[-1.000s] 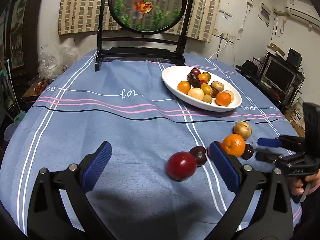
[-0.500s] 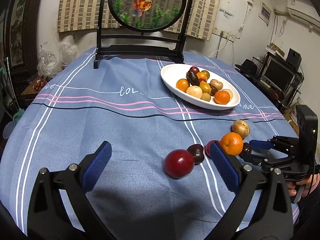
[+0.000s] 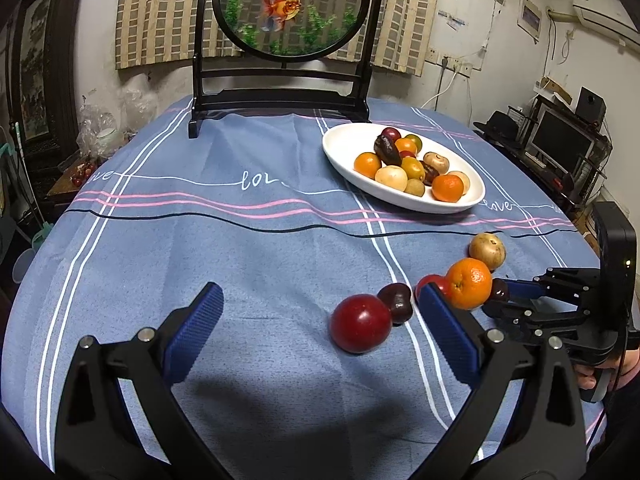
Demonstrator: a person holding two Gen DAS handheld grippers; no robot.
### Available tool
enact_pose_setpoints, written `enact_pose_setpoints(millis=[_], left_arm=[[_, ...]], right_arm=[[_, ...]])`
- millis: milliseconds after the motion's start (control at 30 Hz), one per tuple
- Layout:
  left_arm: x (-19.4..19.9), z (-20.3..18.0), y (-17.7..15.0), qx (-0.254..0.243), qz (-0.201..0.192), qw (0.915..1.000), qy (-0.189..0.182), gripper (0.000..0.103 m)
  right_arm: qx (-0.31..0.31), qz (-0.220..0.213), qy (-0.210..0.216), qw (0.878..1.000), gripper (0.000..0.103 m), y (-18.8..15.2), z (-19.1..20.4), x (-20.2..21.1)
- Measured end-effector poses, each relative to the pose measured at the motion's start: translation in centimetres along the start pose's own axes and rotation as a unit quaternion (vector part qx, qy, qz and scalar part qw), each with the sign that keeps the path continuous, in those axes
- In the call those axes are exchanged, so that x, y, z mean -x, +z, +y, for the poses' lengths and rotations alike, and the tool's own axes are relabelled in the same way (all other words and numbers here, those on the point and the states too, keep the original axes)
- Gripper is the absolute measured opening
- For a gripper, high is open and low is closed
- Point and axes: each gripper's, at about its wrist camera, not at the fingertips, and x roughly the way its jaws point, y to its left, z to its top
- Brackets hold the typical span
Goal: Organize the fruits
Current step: 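Move the left tool to a large red fruit while the right tool approaches a dark red plum, then grasp the large red fruit with the left tool while the right tool grasps the dark red plum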
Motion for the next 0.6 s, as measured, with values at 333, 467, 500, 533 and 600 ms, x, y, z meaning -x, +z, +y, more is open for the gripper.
enact_pose_setpoints(millis=[333,467,500,533,600], left_arm=[[0.0,-2.8,-1.1,-0.076,0.005,0.9967,-0.028,0.1],[-0.3,-3.2,-1.3,-0.089,0.005,0.9957,-0.024,0.099],[-0.3,-3.3,-1.4,-0.091,0.006,0.9955,-0.026,0.099],[-0.4,-3.4,-1.4,-0.093,0.008,0.9953,-0.026,0.099],[-0.6,-3.5,-1.6,-0.097,0.011,0.9949,-0.023,0.097]], right_arm=[[-0.066,-0.045,0.009,0.997,0.033,0.4,-2.5,2.3],[-0.081,-0.044,0.006,0.996,0.033,0.4,-3.1,2.2],[-0.082,-0.045,0.005,0.996,0.033,0.4,-3.1,2.3],[-0.083,-0.046,0.005,0.995,0.033,0.5,-3.1,2.4],[-0.086,-0.045,0.005,0.995,0.033,0.4,-3.1,2.3]])
